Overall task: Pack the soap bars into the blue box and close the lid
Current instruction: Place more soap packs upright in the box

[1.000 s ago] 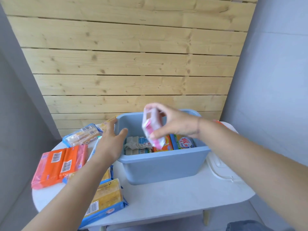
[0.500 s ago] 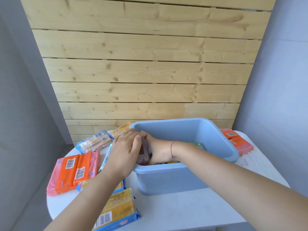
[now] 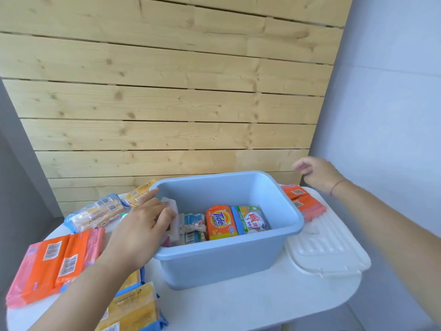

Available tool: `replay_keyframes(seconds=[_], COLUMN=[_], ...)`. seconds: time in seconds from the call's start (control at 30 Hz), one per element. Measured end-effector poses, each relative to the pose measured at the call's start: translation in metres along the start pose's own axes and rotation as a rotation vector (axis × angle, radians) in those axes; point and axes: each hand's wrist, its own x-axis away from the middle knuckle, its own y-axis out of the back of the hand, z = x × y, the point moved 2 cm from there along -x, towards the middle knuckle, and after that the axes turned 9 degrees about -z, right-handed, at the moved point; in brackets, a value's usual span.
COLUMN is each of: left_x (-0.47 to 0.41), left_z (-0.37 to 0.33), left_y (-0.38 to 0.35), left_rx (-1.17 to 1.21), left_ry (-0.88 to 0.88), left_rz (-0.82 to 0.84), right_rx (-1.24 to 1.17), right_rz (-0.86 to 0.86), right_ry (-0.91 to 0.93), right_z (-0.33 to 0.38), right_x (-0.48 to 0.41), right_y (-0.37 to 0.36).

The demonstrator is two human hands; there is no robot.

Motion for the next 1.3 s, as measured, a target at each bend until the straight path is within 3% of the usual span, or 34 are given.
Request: replay_keyframes(seconds=[0.1,0.2,0.5,0.63,0.7,0.83,0.9,0.97,1.03,1.1,1.2,1.3], left_x=[0.000,-0.001,-0.002,-0.001,-0.001,0.001,0.001,0.000,-0.002,-0.004,-0.007,-0.013], left_z=[0.000,0.000,-0.004,-0.009,-0.013,-0.018,-0.018,-0.015,-0.013,-0.012,-0.013,-0.016], left_y=[0.000,-0.001,0.000,-0.001,0.002,0.006,0.006,0.005,0.005,0.004,0.006,0.005], left_rx=[0.002,0.008,0.000,-0.012,-0.004,-0.002,0.001,-0.017,-0.050,-0.092,-0.133,-0.244], left_ry=[-0.028,-0.028,-0.013,-0.021,-0.033,-0.063,-0.063,-0.063,-0.069,-0.065,-0.012,0.025], left_rz=[0.002,0.013,0.031,0.046,0.044,0.051,0.048,0.049,0.057,0.078,0.129,0.127], right_rx=[0.515,0.739,0.669,0.796,0.718,0.238,-0.005,-0.269,-0.544,-0.628,-0.480,-0.308], right_rz=[0.377,0.495,0.360,0.287,0.171,-0.167,-0.338,-0.379,-0.194,0.176,0.624,0.823], right_ry=[0.112,0.182,0.214,0.311,0.203,-0.161,-0.205,-0.146,-0.100,-0.133,-0.269,-0.363], right_z=[-0.053,-0.076,-0.081,-0.084,-0.086,-0.053,-0.015,0.036,0.089,0.134,0.170,0.180], right_x=[0.016,0.028,0.025,0.023,0.021,0.013,0.010,0.007,0.013,0.033,0.073,0.098], right_y=[-0.037,-0.057,-0.067,-0.065,-0.057,-0.012,0.011,0.023,0.017,-0.011,-0.067,-0.106])
